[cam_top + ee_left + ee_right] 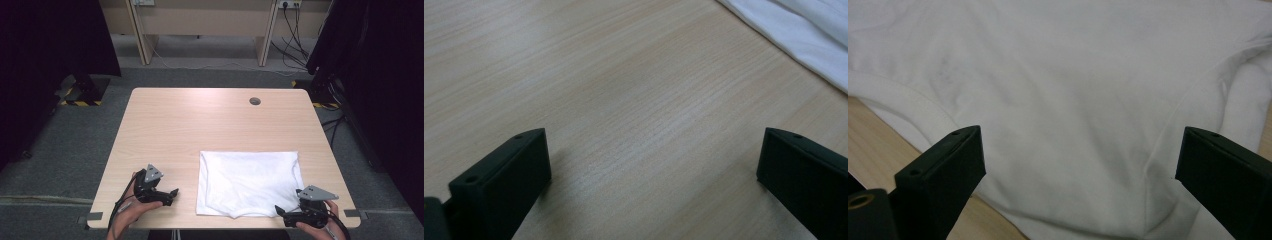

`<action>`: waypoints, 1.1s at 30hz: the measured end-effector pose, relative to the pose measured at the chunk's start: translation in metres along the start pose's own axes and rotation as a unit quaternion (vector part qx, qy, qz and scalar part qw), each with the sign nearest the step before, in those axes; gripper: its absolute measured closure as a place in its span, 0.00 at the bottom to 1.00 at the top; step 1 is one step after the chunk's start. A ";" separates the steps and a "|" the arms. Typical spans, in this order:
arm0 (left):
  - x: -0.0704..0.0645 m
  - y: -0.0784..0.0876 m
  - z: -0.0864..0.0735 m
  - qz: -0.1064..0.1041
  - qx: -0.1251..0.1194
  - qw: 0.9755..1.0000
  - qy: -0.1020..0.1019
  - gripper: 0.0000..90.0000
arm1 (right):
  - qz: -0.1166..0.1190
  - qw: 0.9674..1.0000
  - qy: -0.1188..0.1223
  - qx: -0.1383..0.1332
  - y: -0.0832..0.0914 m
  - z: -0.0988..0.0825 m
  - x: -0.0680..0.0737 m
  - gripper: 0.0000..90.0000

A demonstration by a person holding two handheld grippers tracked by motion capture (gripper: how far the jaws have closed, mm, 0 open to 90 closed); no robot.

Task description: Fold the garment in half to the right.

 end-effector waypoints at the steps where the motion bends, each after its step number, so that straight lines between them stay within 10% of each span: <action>1: 0.000 0.000 0.000 0.000 0.000 1.000 0.000 0.00 | 0.000 1.000 0.000 0.000 0.000 0.000 0.000 0.06; 33: 0.000 0.000 0.000 0.001 0.000 1.000 0.002 0.00 | 0.014 0.999 0.039 -0.026 -0.006 0.048 0.022 0.07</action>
Point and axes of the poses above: each handheld gripper's, and its own axes: y roughly backward along the jaws, z roughly out of its top, x roughly to its left, the point moved 2 cm from there along -y, roughly forward along the jaws, and after that the axes turned 13 degrees about x, right-handed, at the moved point
